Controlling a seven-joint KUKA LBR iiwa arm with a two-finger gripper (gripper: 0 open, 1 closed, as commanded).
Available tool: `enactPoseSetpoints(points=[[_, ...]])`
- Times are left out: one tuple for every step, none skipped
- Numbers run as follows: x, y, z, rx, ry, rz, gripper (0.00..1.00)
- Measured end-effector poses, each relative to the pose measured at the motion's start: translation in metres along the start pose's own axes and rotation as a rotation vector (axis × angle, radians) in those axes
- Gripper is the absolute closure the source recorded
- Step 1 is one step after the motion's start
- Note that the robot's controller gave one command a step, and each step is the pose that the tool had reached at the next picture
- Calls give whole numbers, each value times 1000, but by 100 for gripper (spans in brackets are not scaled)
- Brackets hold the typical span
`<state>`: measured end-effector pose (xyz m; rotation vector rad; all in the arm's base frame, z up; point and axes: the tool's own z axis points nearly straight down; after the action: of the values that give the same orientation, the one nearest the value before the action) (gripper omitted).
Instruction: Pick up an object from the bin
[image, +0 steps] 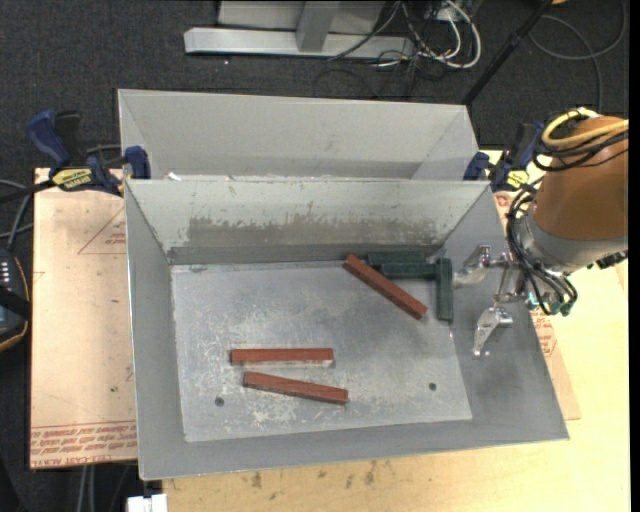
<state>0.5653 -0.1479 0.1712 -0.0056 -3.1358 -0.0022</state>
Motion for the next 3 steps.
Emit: enactPoseSetpoints(points=[[-2, 1, -4, 1, -7, -3, 0], [-31, 36, 92, 2, -19, 111, 100], [-31, 36, 92, 2, -19, 111, 100]])
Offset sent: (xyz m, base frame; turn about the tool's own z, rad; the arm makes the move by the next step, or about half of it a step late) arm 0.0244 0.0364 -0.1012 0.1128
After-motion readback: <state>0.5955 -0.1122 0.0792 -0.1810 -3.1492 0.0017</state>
